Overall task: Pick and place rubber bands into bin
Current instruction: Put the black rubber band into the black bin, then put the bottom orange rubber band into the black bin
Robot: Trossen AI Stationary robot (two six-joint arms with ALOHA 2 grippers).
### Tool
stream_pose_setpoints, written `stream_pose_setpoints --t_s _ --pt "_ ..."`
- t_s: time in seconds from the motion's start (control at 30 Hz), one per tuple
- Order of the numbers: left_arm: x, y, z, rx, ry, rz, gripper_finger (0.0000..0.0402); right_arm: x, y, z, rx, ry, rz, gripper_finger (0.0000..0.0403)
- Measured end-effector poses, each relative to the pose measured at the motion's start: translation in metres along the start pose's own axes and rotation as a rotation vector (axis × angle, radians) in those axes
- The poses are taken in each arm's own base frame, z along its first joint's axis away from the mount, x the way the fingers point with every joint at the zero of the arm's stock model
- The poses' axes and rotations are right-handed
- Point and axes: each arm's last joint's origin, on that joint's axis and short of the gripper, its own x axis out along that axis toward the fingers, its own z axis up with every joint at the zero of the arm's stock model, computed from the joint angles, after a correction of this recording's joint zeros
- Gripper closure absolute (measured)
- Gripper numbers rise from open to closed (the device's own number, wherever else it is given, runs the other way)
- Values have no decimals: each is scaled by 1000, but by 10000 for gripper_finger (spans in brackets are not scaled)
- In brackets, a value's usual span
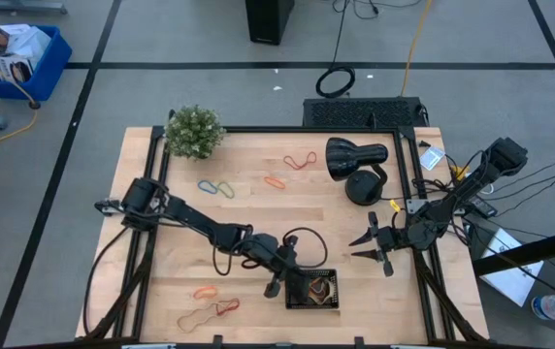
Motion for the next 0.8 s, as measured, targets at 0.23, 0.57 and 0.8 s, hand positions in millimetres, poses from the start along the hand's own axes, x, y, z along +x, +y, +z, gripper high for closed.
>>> stream_pose_setpoints --t_s 0.23,0.57,0.8 --pt "1 1 -5 -65 34 -1 394 0 0 0 0 -1 0 286" --pt "1 -2 -4 -62 35 -59 307 0 0 0 1 -1 1 286" --pt "0 0 -3 -73 34 -44 272 0 0 0 1 -1 1 286"
